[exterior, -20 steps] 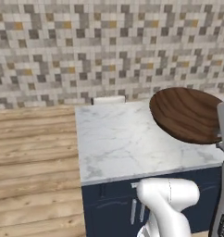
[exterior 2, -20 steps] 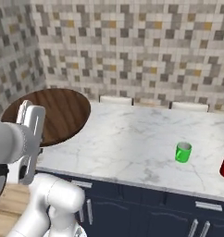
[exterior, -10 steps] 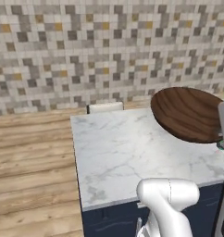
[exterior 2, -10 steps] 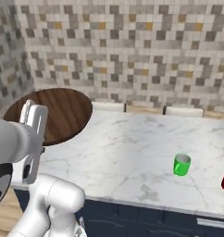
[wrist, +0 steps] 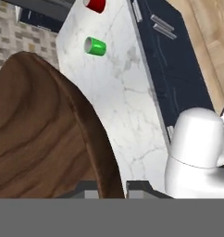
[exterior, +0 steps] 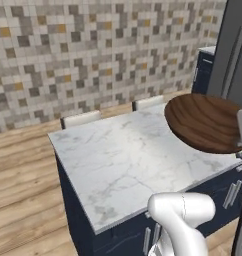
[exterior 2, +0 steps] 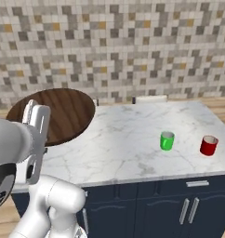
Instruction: Clear the mugs and bowl far away from the sink.
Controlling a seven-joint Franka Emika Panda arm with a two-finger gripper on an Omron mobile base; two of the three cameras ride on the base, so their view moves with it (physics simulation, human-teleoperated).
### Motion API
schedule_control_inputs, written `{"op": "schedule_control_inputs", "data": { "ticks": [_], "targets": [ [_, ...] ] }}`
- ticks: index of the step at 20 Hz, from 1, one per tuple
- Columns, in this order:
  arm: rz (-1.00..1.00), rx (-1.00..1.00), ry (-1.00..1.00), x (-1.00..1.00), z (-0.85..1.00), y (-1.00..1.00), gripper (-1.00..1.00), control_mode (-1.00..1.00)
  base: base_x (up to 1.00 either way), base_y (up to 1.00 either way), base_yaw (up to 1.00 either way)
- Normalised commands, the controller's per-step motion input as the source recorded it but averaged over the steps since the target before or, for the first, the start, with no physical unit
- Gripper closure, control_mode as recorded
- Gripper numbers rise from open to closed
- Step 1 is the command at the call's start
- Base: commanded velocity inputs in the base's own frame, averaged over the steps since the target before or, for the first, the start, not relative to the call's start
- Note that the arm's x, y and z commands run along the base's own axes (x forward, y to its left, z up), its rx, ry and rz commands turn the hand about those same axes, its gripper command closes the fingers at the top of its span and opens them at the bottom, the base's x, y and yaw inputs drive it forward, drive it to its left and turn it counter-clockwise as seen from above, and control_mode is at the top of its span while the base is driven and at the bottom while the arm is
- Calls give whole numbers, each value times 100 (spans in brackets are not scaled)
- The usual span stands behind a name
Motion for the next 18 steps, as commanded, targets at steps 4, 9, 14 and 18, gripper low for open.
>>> {"op": "schedule_control_inputs", "data": {
  "ticks": [4, 9, 14, 18],
  "targets": [
    [-20, 0, 20, 48, -31, 5, 100, -100, 0, 0, 0],
    [-1, 0, 26, 37, -30, 0, 100, -100, 0, 0, 0],
    [5, 0, 8, 41, -33, 0, 100, -100, 0, 0, 0],
    [12, 0, 1, 55, -41, 0, 100, -100, 0, 0, 0]
  ]
}}
